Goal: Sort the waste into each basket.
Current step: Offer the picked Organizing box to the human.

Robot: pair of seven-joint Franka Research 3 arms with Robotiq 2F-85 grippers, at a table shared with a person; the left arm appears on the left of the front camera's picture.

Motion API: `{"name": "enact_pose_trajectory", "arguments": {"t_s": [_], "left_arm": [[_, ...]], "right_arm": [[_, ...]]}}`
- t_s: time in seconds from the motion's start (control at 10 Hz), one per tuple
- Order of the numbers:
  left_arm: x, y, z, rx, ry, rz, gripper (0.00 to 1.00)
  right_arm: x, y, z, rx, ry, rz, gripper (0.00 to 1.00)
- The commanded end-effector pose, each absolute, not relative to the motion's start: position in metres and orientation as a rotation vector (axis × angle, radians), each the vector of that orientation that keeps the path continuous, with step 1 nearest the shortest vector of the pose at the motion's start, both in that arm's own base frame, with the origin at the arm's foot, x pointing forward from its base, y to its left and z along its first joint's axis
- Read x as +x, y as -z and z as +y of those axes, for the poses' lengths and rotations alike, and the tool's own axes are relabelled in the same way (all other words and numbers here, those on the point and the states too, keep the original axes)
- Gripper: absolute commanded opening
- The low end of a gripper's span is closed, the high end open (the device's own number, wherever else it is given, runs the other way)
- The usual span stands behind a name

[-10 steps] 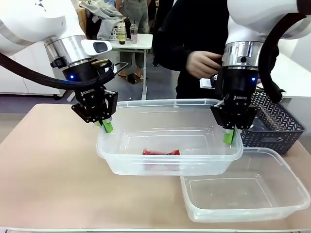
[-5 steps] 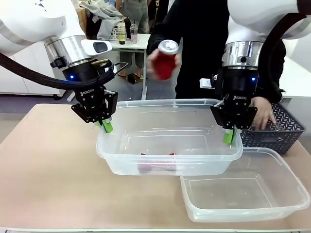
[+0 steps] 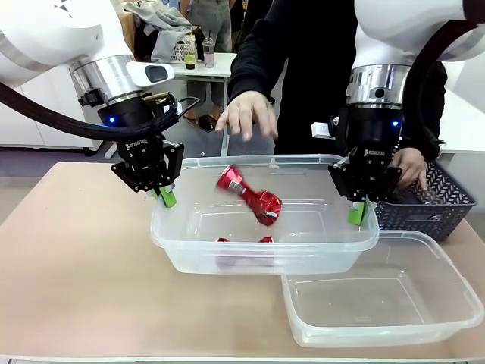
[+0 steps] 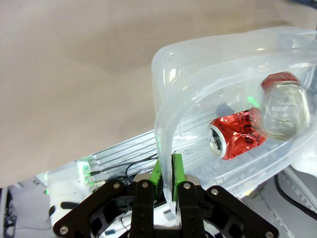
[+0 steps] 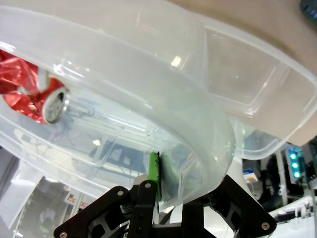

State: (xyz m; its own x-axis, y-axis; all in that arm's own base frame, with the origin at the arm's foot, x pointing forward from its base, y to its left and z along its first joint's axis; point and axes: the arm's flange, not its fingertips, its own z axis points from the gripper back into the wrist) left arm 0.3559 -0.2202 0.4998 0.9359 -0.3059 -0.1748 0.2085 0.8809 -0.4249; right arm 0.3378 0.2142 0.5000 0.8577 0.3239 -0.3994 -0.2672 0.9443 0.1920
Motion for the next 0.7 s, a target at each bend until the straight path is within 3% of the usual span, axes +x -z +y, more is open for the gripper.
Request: {"name": "enact_pose_trajectory", "arguments": {"t_s": [0.0,0.6], "left_arm": [[0.3538,-0.5042,-0.2185,-0.418,0.273,0.231,0.09],[0.3538,-0.5042,-0.2185,-0.418,0.273,0.231,0.09]], "right_arm": [[0.3351,-0.5053,0.2129,0.131,-0.329,0.455,0.05],[0.3351,-0.5053,0.2129,0.131,-0.329,0.455,0.05]]}}
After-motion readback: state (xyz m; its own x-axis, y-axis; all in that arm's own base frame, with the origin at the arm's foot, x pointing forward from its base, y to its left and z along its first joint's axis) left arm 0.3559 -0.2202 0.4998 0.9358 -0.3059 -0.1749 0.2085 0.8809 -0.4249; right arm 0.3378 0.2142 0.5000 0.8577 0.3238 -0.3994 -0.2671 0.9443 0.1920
